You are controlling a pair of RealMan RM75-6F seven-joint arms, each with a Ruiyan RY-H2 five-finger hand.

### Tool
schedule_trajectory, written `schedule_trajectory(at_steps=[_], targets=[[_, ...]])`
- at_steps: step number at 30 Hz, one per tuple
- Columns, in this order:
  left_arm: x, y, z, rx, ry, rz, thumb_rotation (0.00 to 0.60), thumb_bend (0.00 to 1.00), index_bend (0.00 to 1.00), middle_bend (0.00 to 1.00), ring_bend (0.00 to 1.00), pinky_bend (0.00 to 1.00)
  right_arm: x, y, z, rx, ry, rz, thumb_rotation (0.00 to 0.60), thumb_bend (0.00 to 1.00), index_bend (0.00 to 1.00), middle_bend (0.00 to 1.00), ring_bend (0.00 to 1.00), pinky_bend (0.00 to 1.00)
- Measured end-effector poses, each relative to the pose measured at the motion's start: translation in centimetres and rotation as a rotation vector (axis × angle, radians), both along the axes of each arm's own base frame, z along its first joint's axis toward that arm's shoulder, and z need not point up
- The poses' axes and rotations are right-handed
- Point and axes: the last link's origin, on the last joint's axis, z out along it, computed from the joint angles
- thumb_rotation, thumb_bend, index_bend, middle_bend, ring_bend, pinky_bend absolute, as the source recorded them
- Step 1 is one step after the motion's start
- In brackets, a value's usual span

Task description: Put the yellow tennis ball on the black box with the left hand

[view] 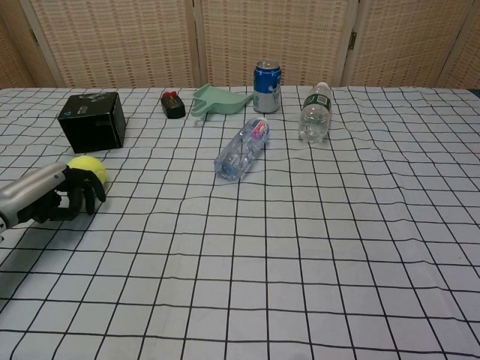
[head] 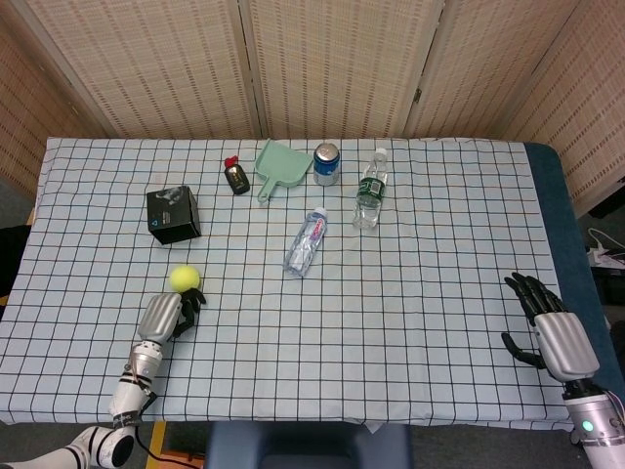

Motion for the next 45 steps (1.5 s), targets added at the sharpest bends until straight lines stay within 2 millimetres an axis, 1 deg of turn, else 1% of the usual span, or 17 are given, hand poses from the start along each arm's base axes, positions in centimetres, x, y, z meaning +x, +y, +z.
schedule_trajectory(at_steps=[10,16,21,29,37,45], targets=[[0.3,1.2,0.4,0.018,0.093,-0.056,0.600,0.86,0.46,0.52,0.57,0.88,-0.1,0.0,-0.1,0.008,0.003,-0.002,0.600,0.27,0.07,0.03,0.00,0.15],[-0.1,1.8,0.5,0.013,0.139,-0.063,0.600,0.86,0.47,0.52,0.57,0.88,-0.1,0.1,-0.2,0.013,0.002,-0.003,0.600,0.27,0.07,0.03,0.00,0.15],[-0.4,2.6,1.0,0.028,0.195,-0.077,0.600,0.86,0.47,0.52,0.57,0.87,-0.1,0.0,-0.2,0.015,0.003,-0.004,0.600,0.27,0.07,0.03,0.00,0.15],[-0.4,3.7,1.7,0.063,0.300,-0.127,0.600,0.85,0.47,0.51,0.57,0.86,-0.1,0.1,-0.3,0.021,0.002,-0.004,0.600,0.27,0.07,0.03,0.00,0.15],[-0.2,4.3,1.7,0.070,0.350,-0.148,0.600,0.85,0.47,0.50,0.56,0.85,-0.1,0.1,-0.3,0.021,0.003,-0.005,0.600,0.27,0.07,0.03,0.00,0.15],[-0.3,5.4,1.8,0.089,0.468,-0.176,0.600,0.84,0.44,0.49,0.53,0.83,-0.1,0.1,-0.3,0.020,0.003,-0.007,0.600,0.27,0.07,0.03,0.00,0.15]])
